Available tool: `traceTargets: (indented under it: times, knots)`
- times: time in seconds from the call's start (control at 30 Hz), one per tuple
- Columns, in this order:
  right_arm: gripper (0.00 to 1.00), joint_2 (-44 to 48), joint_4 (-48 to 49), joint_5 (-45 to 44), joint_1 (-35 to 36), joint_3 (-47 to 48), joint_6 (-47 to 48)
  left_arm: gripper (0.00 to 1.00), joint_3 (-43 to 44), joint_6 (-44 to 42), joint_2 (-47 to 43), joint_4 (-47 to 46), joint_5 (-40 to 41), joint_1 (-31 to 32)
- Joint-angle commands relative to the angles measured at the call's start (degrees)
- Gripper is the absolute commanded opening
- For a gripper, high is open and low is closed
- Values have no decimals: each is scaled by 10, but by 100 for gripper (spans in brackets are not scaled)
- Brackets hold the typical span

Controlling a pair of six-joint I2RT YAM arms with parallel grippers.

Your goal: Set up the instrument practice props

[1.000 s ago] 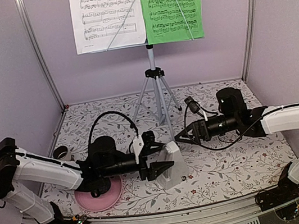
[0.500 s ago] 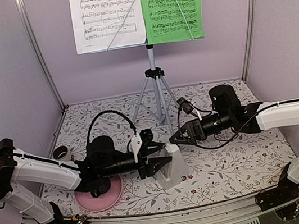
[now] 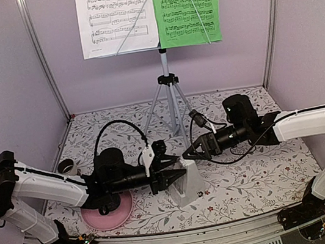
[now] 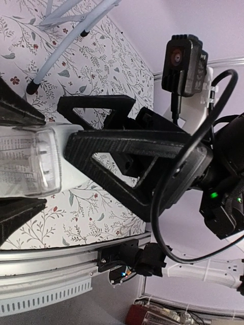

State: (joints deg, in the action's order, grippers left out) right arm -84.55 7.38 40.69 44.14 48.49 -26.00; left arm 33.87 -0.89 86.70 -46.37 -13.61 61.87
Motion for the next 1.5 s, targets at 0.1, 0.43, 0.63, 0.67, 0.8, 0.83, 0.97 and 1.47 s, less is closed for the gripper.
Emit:
traceTargets:
  times: [0.1, 0.43, 0.63, 0.67, 0.8, 0.83, 0.97, 1.47]
  knots:
    - [88, -14, -37, -19, 6, -20, 20, 34, -6, -3, 0, -17, -9, 9]
    - [88, -56, -23, -62, 5, -58, 58, 27, -54, -12, -20, -71, -11, 8]
    - [87, -69, -21, -78, 1, -72, 65, 25, -76, -24, -19, -99, -12, 7]
    - [87, -70, -22, -79, 0, -74, 65, 24, -77, -25, -17, -101, -13, 7]
    - [86, -69, -27, -86, -8, -78, 72, 23, -77, -32, -15, -105, -18, 9]
    - [86, -66, -27, -88, -9, -80, 72, 24, -77, -32, -16, -104, -15, 9]
    - [86, -51, -28, -87, -9, -78, 68, 56, -67, -24, -25, -90, 33, 26]
    - [87, -30, -29, -94, 1, -72, 50, 70, 19, 82, 28, -21, 346, 144]
